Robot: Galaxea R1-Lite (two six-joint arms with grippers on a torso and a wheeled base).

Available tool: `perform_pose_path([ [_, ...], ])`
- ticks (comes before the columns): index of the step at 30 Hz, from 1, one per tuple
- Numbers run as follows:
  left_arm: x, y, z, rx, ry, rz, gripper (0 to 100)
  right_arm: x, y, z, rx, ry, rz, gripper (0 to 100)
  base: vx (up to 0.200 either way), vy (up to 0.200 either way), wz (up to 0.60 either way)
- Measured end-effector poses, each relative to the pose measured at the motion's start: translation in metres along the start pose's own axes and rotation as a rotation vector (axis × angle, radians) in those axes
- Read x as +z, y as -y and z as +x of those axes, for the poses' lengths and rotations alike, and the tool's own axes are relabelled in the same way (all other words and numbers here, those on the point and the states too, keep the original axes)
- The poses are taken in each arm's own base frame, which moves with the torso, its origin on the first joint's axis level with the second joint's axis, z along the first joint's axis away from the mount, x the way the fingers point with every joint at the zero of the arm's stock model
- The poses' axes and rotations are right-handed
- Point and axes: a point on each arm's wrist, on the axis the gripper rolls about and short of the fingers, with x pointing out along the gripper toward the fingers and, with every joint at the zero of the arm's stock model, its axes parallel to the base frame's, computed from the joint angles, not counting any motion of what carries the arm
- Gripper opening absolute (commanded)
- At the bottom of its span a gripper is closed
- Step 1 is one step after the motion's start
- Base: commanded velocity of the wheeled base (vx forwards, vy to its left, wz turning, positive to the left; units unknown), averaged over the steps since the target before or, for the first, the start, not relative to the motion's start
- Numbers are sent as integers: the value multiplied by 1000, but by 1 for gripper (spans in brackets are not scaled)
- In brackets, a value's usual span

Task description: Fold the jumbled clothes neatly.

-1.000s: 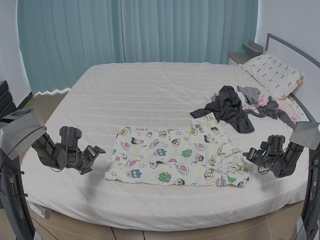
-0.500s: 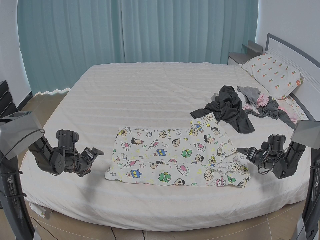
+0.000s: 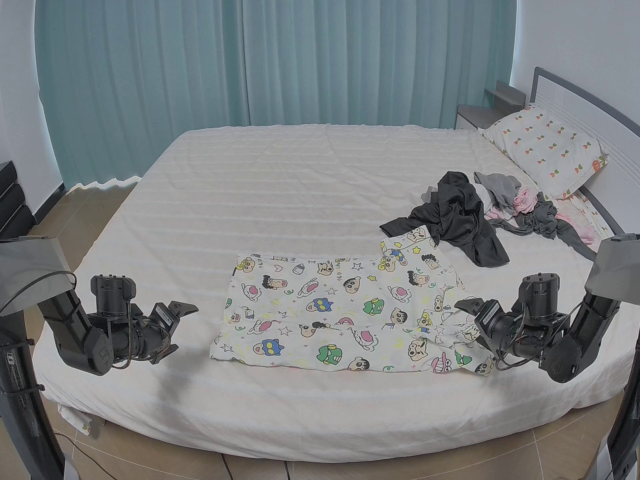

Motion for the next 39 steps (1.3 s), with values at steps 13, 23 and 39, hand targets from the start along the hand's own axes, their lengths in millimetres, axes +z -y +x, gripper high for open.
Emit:
perform_pose_path([
  [13,-2,0,-3,-18,17,11,100,-12,24,23,-50,33,5,100,0,0,0],
  [23,-2,-1,-2,-14,15,11,100,-12,37,43,-83,33,-5,100,0,0,0],
  [39,-2,-1,-2,-17,20,15,100,-1,28,32,-34,111,2,100,0,0,0],
])
